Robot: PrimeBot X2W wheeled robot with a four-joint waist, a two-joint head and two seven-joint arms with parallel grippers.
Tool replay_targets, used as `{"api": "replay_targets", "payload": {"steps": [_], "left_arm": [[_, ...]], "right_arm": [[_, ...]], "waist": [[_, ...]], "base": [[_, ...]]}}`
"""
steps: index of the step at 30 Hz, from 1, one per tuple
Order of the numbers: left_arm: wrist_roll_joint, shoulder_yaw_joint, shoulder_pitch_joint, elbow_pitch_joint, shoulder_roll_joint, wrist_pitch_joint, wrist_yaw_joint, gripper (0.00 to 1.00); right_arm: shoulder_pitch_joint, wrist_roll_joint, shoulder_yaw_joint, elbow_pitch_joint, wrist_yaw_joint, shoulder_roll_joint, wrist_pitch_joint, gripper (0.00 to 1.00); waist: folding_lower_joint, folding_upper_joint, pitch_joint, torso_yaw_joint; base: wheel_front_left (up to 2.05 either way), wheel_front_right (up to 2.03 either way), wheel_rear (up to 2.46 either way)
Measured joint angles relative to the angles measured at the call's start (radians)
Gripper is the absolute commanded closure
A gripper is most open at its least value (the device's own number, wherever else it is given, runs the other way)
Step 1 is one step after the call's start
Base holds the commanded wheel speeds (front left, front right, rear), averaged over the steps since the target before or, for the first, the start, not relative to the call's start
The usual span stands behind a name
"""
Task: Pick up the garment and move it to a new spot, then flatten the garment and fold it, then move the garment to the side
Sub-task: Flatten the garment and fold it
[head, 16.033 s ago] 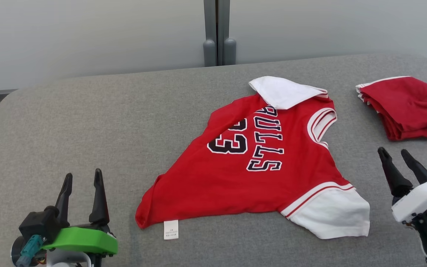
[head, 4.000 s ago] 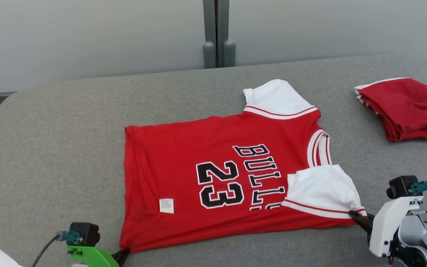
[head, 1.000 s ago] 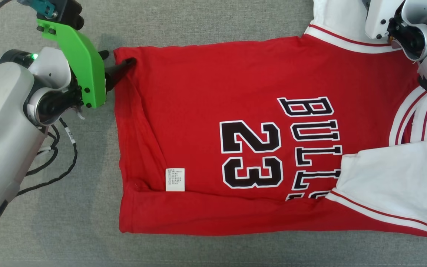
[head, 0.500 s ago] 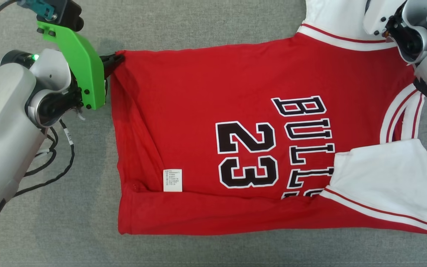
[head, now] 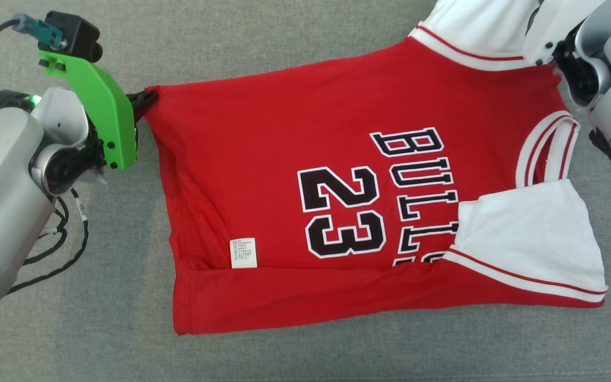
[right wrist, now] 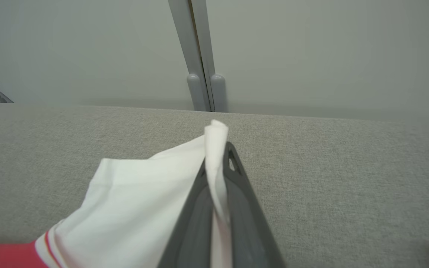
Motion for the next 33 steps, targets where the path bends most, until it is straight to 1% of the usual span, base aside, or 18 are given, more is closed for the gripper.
{"api": "replay_targets", "payload": {"steps": [6,9,15,18,24,30,33], "left_arm": [[-0.046,-0.033,0.041,-0.009,0.016,-0.003,0.0,1.0],[-0.063,-0.055,0.062,-0.028,0.04,0.003,0.0,1.0],[-0.095,-0.092,0.108,-0.069,0.095,0.018,0.0,1.0],[-0.123,-0.114,0.133,-0.101,0.119,0.05,0.0,1.0],[-0.177,-0.155,0.168,-0.15,0.162,0.156,0.0,1.0],[-0.198,-0.18,0.203,-0.174,0.172,0.212,0.0,1.0],[-0.202,-0.192,0.223,-0.176,0.172,0.248,0.0,1.0]], "right_arm": [[0.067,0.042,0.048,-0.061,0.0,-0.005,0.018,1.0],[0.085,0.049,0.087,-0.109,0.0,-0.03,0.023,1.0],[0.155,0.095,0.164,-0.202,0.0,-0.083,0.066,1.0],[0.194,0.121,0.199,-0.239,0.0,-0.115,0.088,1.0],[0.269,0.184,0.271,-0.308,0.0,-0.158,0.151,1.0],[0.336,0.258,0.334,-0.364,0.0,-0.193,0.239,1.0],[0.351,0.283,0.36,-0.381,0.0,-0.205,0.267,1.0]], "waist": [[0.0,0.0,-0.054,-0.016],[0.0,0.0,-0.086,-0.026],[0.0,0.0,-0.15,-0.054],[0.0,0.0,-0.186,-0.07],[-0.0001,0.0,-0.256,-0.099],[0.0,0.0,-0.311,-0.122],[0.0,0.0,-0.328,-0.131]], "base": [[0.0,0.0,0.0],[0.0,0.0,0.0],[0.0,0.0,0.0],[0.0,0.0,0.0],[0.0,0.0,0.0],[0.0,0.0,0.0],[0.0,0.0,0.0]]}}
